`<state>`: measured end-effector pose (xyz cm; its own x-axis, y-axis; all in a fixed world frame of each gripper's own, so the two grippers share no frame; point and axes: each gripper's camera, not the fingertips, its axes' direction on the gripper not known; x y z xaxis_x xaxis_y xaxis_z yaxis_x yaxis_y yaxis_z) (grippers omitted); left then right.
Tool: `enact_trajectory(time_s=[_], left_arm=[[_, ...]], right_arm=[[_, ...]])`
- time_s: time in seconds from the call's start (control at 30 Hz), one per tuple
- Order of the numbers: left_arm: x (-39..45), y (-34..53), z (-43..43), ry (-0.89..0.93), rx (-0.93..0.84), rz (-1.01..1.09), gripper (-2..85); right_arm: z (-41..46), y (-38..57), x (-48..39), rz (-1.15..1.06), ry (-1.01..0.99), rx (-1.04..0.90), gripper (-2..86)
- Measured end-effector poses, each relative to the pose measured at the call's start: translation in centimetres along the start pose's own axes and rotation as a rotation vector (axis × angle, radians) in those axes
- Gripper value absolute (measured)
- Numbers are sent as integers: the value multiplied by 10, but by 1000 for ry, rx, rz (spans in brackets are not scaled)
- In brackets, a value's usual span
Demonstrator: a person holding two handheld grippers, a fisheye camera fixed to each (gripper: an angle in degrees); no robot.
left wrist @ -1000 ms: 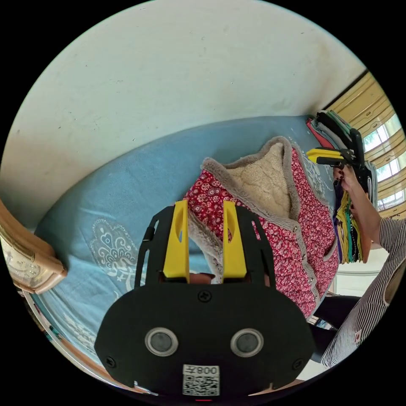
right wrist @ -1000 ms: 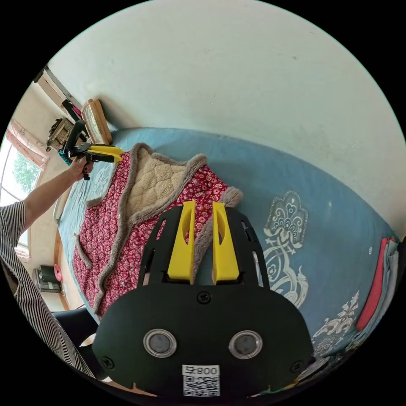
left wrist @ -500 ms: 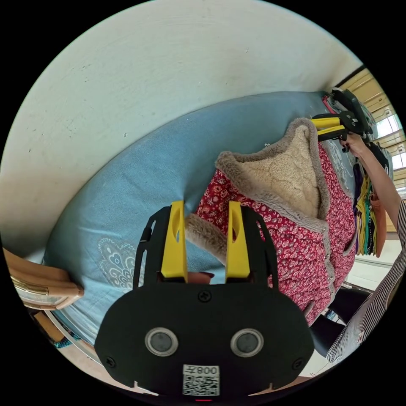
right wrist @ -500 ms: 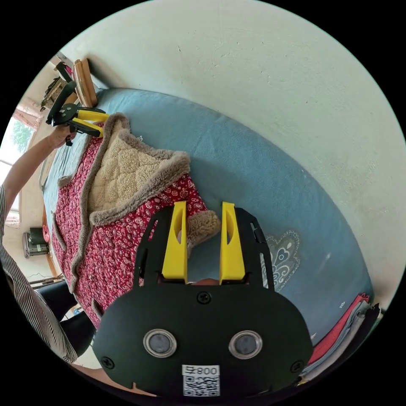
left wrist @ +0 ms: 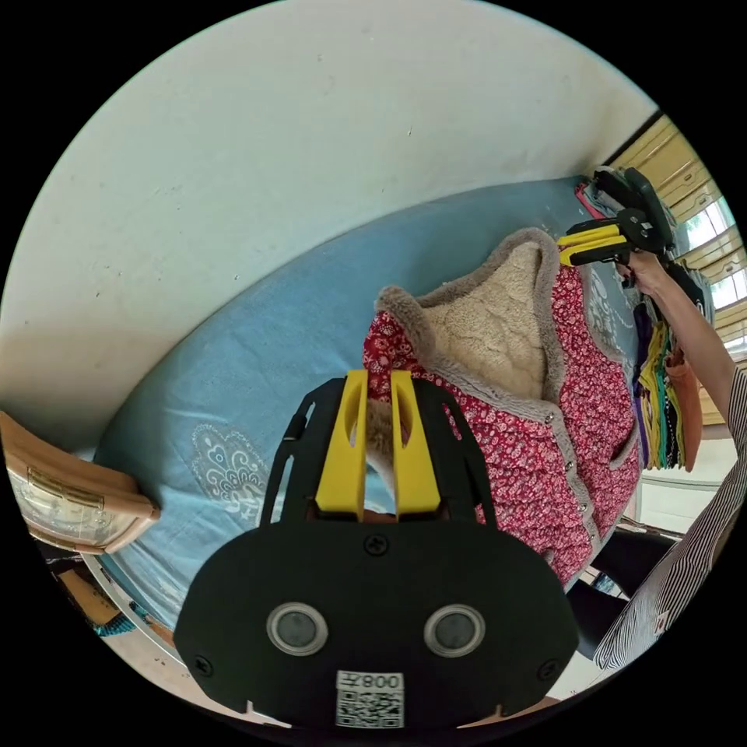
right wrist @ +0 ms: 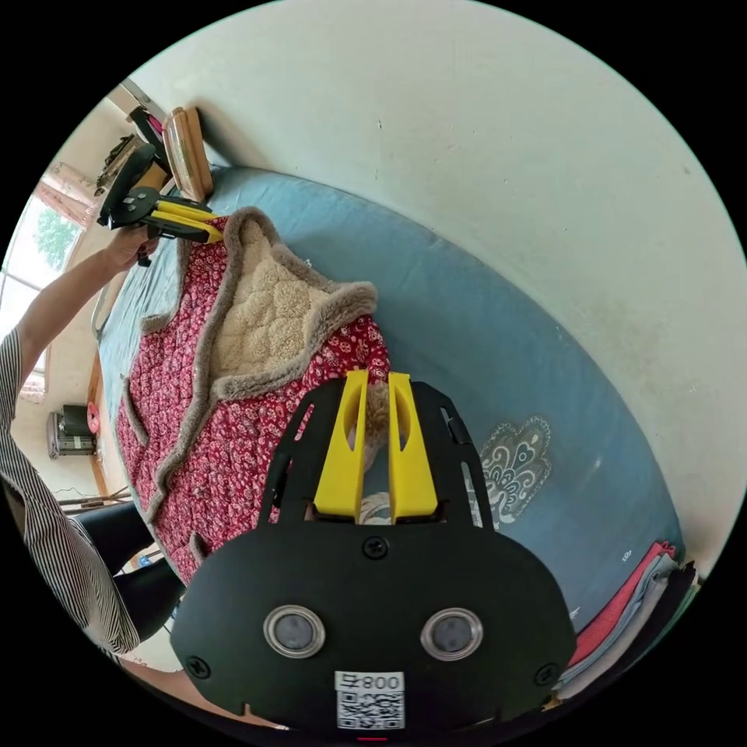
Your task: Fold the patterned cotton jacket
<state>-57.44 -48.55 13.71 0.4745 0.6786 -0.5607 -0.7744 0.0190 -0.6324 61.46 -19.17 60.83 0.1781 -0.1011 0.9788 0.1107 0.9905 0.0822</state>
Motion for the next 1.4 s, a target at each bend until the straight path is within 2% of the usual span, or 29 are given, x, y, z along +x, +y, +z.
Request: enact_trajectory(time_s=[0.43, 0.63, 1.13, 1.4], left_arm=[[89, 162, -136, 80, 233, 71, 13], [133, 258, -170, 182, 256, 90, 13], [215, 464, -151, 420, 155, -66, 26], [255, 545, -117, 437, 39, -84, 47]], right_arm=[[-74, 122, -96, -97, -115, 191, 33], [-84, 193, -140, -102, -258, 231, 31], [-22, 340, -237, -68, -427, 62, 31], [37, 400, -275, -70, -443, -91, 35]])
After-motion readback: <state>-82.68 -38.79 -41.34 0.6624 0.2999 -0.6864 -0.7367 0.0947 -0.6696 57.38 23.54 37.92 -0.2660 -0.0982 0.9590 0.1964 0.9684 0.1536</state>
